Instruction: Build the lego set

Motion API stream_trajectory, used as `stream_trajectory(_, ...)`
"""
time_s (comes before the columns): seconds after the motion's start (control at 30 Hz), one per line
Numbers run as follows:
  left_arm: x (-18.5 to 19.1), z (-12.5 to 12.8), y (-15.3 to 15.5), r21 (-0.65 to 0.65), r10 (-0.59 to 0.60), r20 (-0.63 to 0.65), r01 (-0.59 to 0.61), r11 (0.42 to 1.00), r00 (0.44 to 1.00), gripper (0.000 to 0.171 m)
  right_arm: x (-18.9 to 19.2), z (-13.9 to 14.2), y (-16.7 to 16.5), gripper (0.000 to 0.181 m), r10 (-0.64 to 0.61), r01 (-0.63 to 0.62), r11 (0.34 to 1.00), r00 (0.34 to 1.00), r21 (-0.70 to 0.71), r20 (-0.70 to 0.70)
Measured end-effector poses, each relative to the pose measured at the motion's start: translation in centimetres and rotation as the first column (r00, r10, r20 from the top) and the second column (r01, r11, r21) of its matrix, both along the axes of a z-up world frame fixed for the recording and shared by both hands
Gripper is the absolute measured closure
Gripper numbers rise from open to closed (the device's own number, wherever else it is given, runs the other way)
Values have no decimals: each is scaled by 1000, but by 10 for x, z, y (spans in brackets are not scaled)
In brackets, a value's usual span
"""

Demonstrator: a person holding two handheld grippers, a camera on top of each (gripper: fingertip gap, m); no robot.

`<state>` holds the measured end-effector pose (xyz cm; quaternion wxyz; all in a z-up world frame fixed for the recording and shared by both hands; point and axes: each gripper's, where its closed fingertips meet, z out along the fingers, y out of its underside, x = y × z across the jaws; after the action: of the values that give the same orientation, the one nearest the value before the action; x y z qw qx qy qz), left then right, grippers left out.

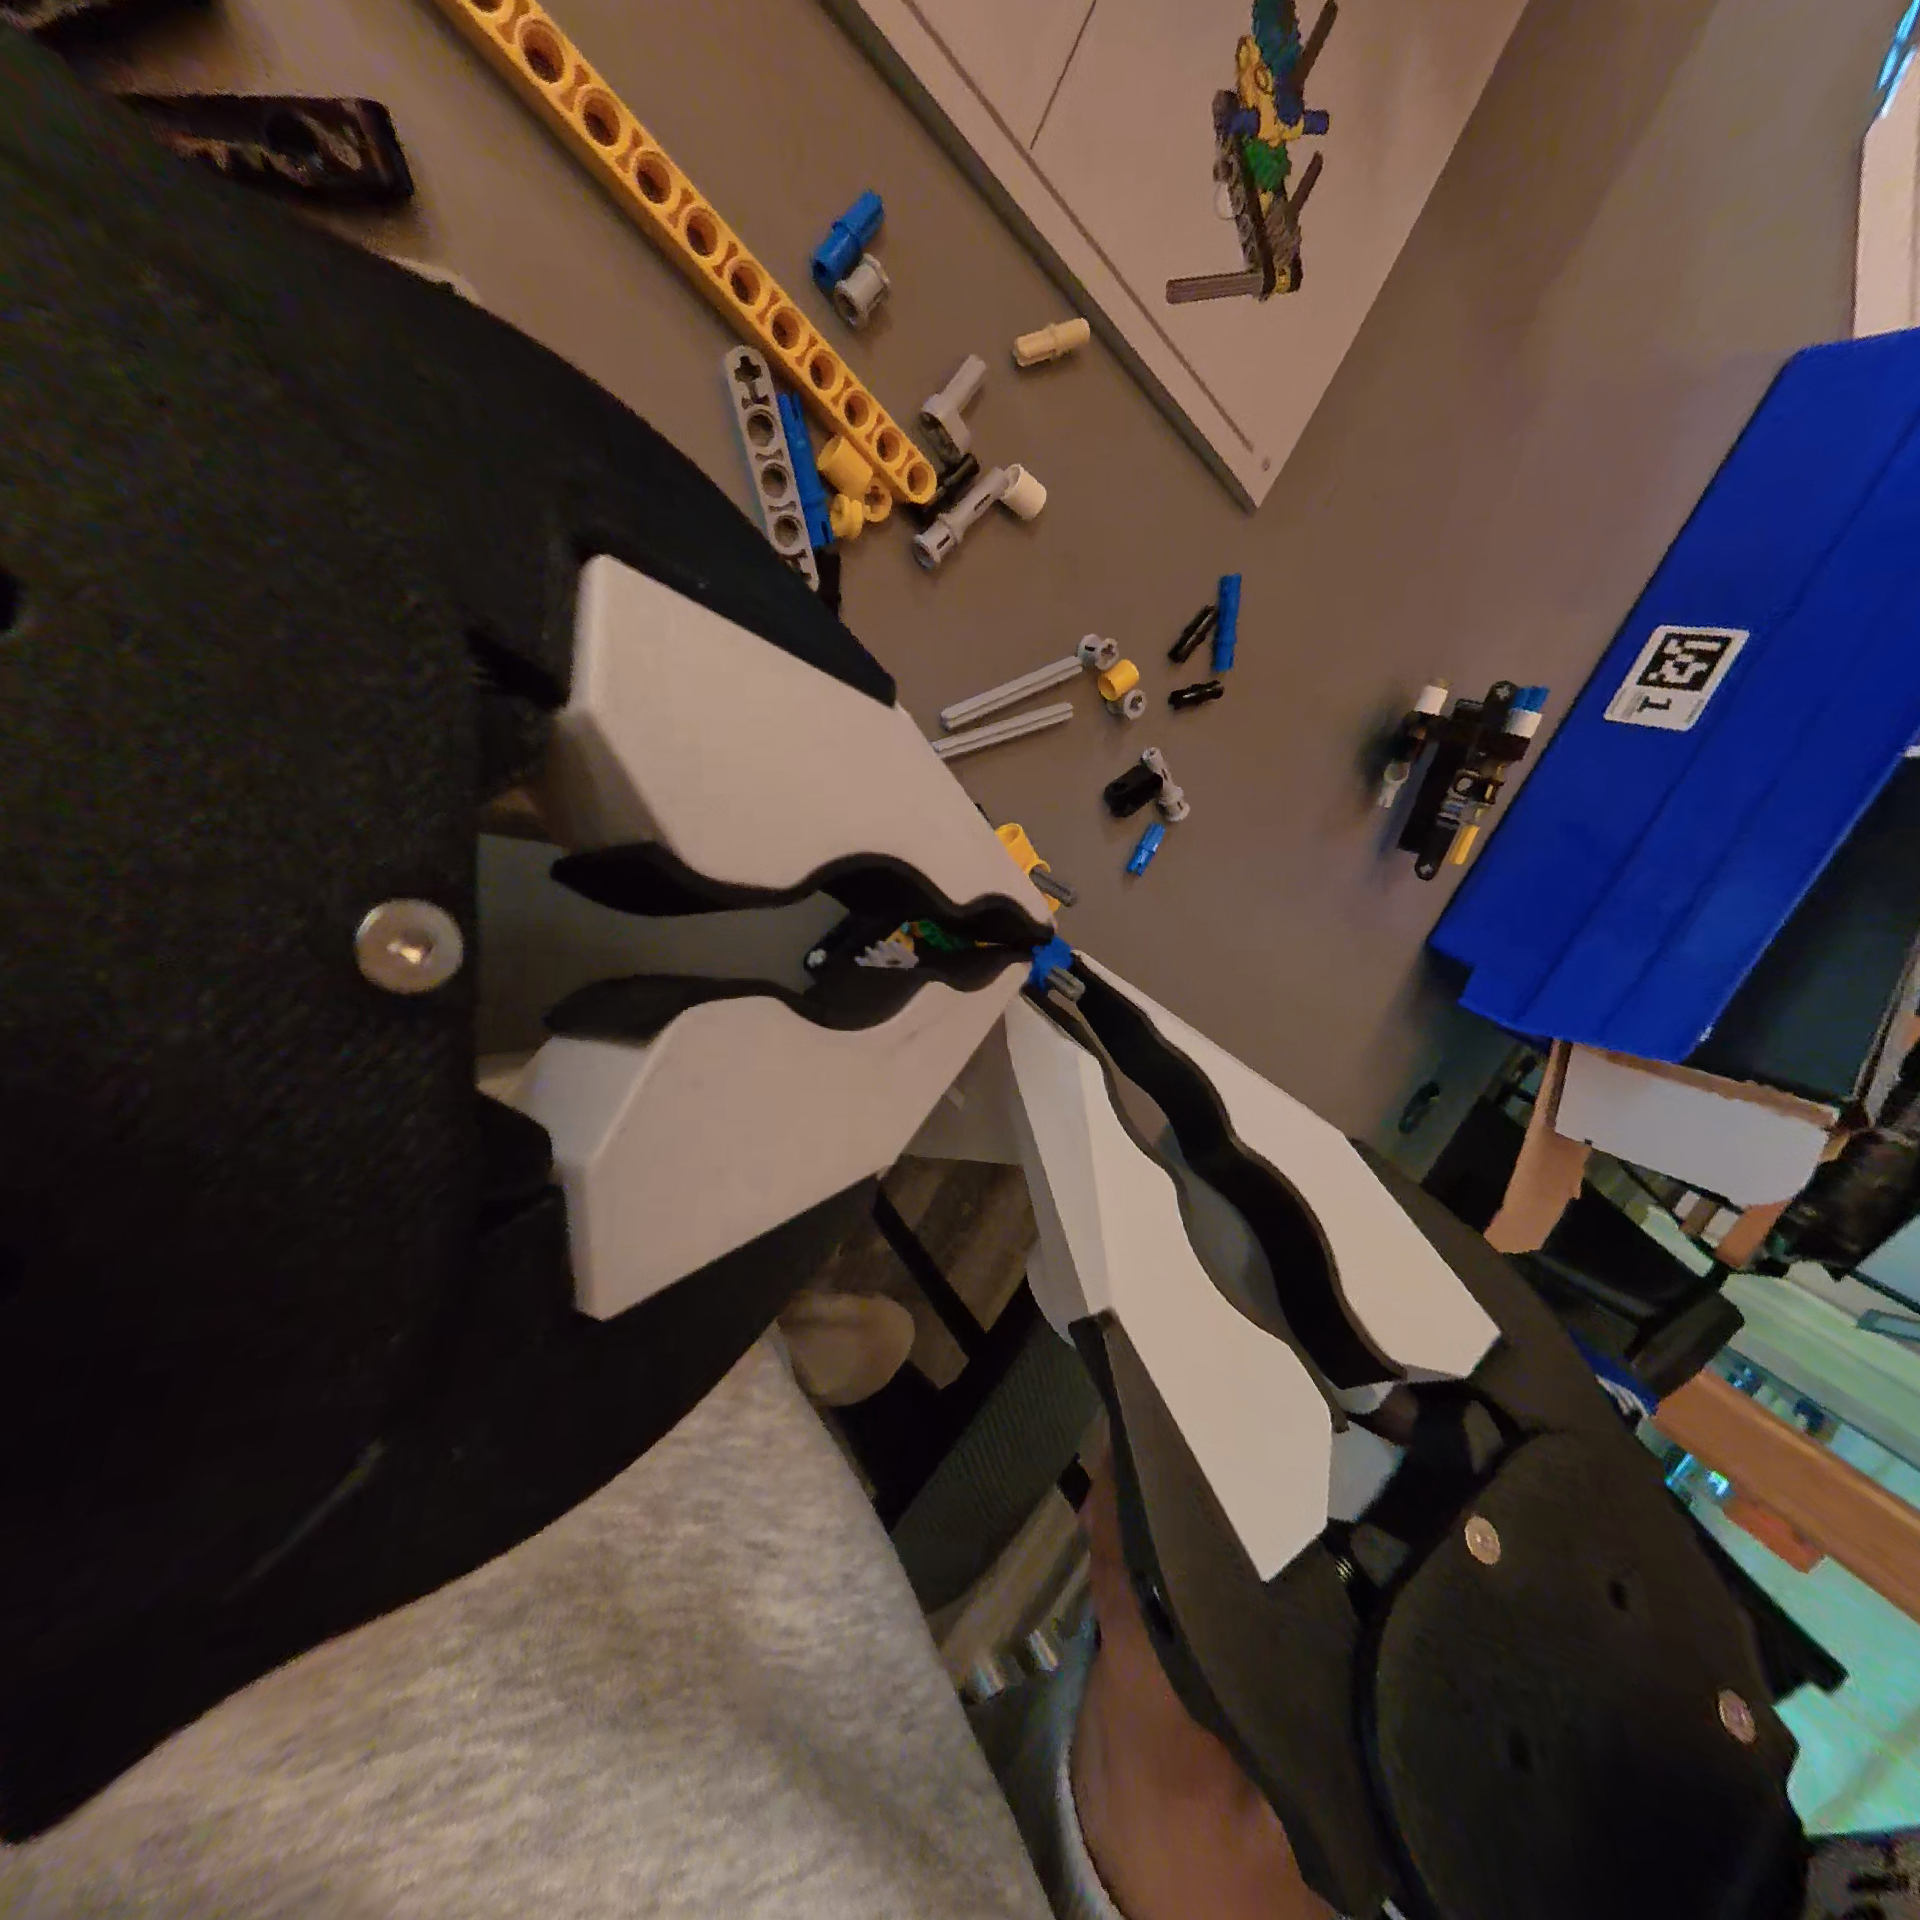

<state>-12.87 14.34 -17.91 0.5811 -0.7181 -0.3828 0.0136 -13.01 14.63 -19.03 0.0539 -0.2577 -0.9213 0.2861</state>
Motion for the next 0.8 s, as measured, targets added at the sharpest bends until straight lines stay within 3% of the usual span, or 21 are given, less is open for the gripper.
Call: stream_trajectory(0.8,0,-16,6,-93,-6,27,9,996,1000,171,1,-16,0,170,26,-25,998,999,55,-33)
